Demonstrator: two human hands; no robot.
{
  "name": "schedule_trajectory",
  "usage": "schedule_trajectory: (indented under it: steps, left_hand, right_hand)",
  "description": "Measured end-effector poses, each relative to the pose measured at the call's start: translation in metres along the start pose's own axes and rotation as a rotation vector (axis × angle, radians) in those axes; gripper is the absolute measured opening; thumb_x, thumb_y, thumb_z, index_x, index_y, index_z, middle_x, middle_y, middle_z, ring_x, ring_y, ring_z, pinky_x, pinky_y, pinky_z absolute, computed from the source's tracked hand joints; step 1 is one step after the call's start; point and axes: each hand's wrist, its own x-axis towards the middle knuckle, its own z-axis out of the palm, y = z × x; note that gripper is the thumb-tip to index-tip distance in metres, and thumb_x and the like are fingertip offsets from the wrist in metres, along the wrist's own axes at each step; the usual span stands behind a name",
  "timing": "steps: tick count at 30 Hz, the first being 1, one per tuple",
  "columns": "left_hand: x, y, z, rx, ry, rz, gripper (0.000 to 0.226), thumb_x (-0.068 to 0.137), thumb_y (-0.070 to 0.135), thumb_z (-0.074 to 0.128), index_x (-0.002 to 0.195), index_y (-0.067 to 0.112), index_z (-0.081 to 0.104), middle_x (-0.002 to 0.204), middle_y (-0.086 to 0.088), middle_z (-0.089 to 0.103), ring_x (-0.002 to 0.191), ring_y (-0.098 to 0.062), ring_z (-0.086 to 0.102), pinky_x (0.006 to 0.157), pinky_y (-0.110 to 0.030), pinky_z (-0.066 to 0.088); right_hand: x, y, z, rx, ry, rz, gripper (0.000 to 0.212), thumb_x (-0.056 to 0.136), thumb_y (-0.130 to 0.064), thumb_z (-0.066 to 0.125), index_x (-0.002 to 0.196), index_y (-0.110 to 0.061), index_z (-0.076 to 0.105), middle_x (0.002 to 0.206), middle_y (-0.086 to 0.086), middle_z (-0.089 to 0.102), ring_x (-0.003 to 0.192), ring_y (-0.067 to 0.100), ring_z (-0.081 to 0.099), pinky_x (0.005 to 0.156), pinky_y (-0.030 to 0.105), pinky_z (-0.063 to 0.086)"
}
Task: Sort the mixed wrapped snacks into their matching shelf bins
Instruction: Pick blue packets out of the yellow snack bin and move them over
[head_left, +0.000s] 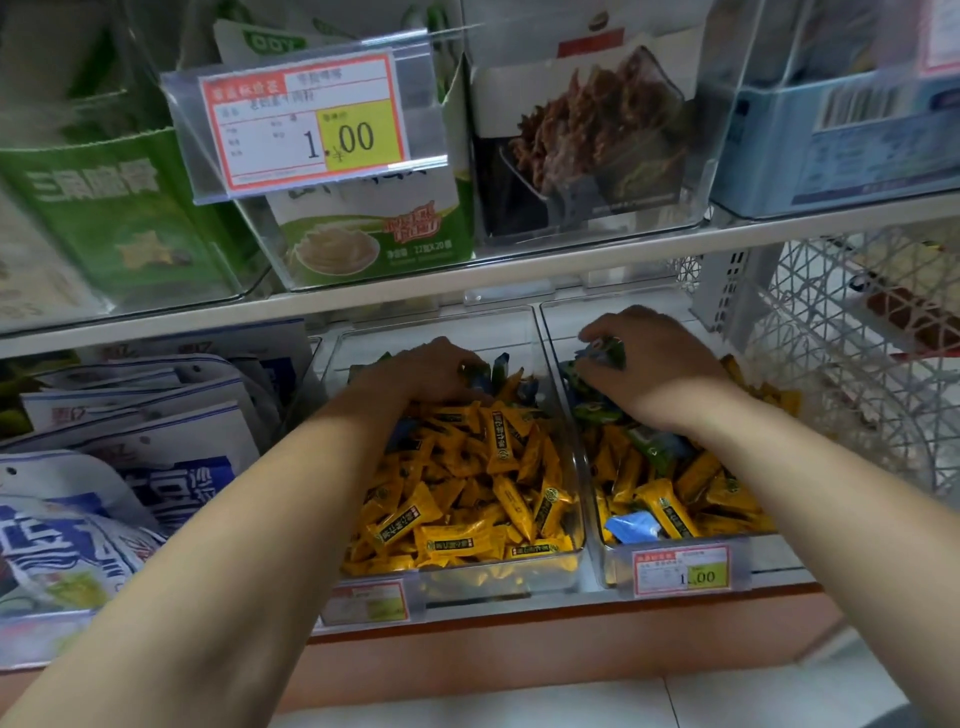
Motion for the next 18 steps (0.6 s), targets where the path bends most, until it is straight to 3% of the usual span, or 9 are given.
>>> schedule_trajectory:
  steps: [4,9,13,16,18]
  left_hand:
    - [-0.005,-0.007,0.001,0.022,0.051,0.06,0.057,0.088,0.048,0.068,0.138,0.025,0.055,0.126,-0.007,0.05,0.113,-0.024,0.05,0.093,-0.036,0.043]
    - [-0.014,-0.007,0.002,-0.119,0.286,0.085,0.035,0.083,0.042,0.075,0.114,0.024,0.072,0.107,0.003,0.066,0.1,-0.015,0.059,0.081,-0.027,0.044]
    - [-0.026,-0.008,-0.004,-0.193,0.489,0.046,0.022,0.081,0.033,0.077,0.1,0.023,0.075,0.094,0.005,0.068,0.091,-0.014,0.062,0.072,-0.023,0.042]
    - [-0.041,-0.008,-0.011,-0.407,0.616,0.003,0.024,0.083,0.031,0.077,0.105,0.021,0.074,0.093,0.007,0.067,0.086,-0.008,0.062,0.067,-0.015,0.041]
    - [-0.058,-0.001,-0.015,-0.61,0.661,0.029,0.024,0.083,0.029,0.078,0.105,0.024,0.072,0.094,0.009,0.07,0.082,0.003,0.063,0.066,-0.011,0.043]
  right_hand:
    - [0.001,-0.004,0.012,0.057,-0.061,-0.075,0.033,0.093,-0.041,0.057,0.123,-0.029,0.06,0.114,-0.008,0.051,0.111,0.014,0.052,0.087,0.029,0.041]
    - [0.007,-0.013,0.021,0.152,0.002,-0.106,0.022,0.093,-0.036,0.058,0.115,-0.033,0.061,0.112,-0.01,0.055,0.103,0.012,0.055,0.089,0.035,0.048]
    - [0.012,-0.019,0.026,0.211,0.034,-0.122,0.019,0.093,-0.034,0.059,0.112,-0.033,0.062,0.109,-0.012,0.053,0.1,0.011,0.055,0.08,0.027,0.043]
    - [0.014,-0.025,0.028,0.236,0.06,-0.139,0.024,0.093,-0.031,0.06,0.116,-0.032,0.062,0.109,-0.013,0.054,0.102,0.008,0.054,0.074,0.017,0.036]
    - [0.014,-0.031,0.028,0.251,0.074,-0.158,0.035,0.093,-0.032,0.06,0.128,-0.034,0.056,0.117,-0.012,0.056,0.107,0.007,0.053,0.079,0.019,0.037]
